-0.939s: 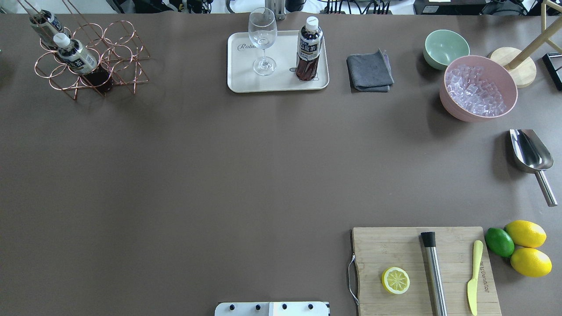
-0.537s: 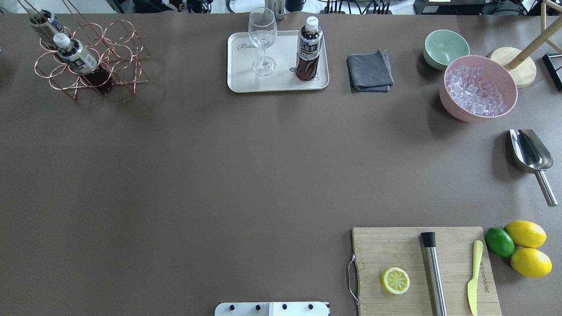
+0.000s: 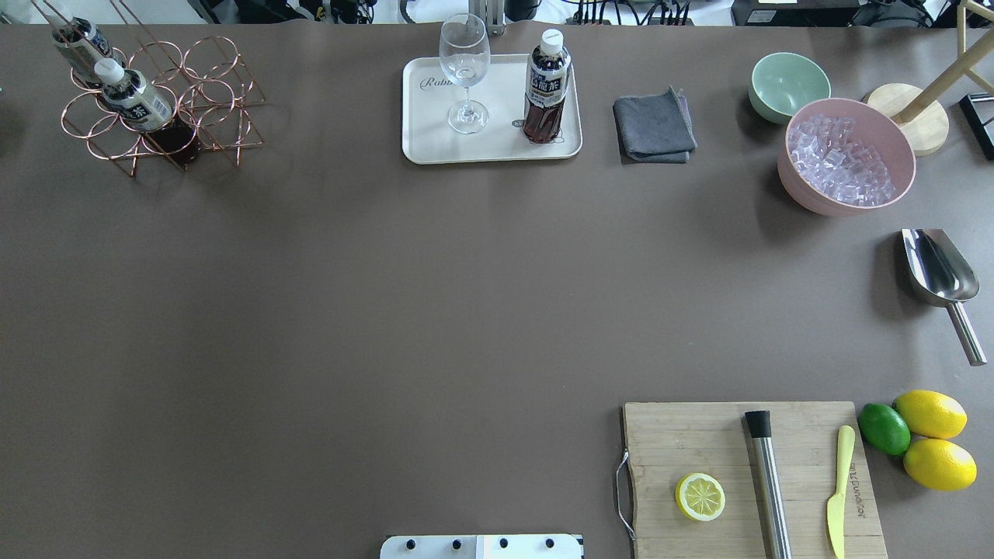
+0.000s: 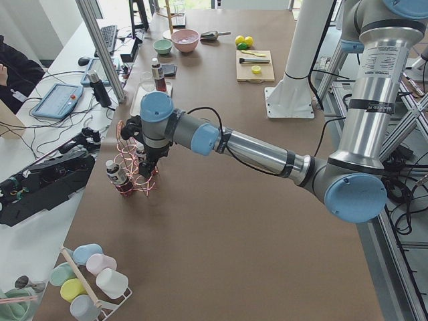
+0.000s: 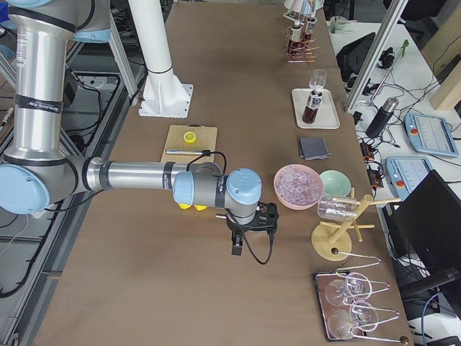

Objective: Take tea from basket to plate

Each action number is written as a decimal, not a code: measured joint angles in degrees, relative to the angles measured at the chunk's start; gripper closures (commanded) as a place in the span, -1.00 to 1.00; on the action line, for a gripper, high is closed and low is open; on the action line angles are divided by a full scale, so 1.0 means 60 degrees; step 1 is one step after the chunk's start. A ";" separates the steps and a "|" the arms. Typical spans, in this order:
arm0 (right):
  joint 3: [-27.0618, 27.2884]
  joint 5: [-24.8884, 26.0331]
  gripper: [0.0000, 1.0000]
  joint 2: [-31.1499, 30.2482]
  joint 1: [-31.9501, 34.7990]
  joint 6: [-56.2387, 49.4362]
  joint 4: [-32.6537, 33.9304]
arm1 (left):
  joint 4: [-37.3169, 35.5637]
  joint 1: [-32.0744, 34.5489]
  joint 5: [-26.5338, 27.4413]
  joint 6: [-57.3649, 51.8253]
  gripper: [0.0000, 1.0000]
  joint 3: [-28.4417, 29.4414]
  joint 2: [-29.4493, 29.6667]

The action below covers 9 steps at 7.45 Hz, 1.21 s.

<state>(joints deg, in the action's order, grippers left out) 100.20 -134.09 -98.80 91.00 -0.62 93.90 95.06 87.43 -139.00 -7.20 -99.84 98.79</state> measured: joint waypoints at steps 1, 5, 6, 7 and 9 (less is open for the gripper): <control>0.0108 0.0005 -1.00 -0.0025 -0.0030 -0.0006 0.0190 | 0.0022 0.0005 0.0010 -0.0271 -0.96 0.0109 -0.0475; 0.0187 -0.0032 -1.00 -0.0074 -0.0022 -0.0135 0.0302 | 0.0033 0.0372 0.0618 0.0403 -0.96 0.0281 -0.2145; 0.0188 -0.0028 -1.00 -0.0080 -0.0013 -0.0410 0.0309 | 0.0035 0.0502 0.0681 0.0908 -0.96 0.0249 -0.2453; 0.0184 -0.0023 -1.00 -0.0089 -0.0001 -0.0591 0.0313 | 0.0035 0.0639 0.0702 0.1472 -0.96 0.0140 -0.2650; 0.0177 -0.0021 -1.00 -0.0093 0.0026 -0.0703 0.0316 | -0.0043 0.0700 0.0736 0.2088 -0.96 -0.0277 -0.2760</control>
<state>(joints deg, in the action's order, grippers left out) 101.26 -134.21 -99.36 91.16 -4.83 95.80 94.80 91.63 -134.59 5.33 -101.50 82.23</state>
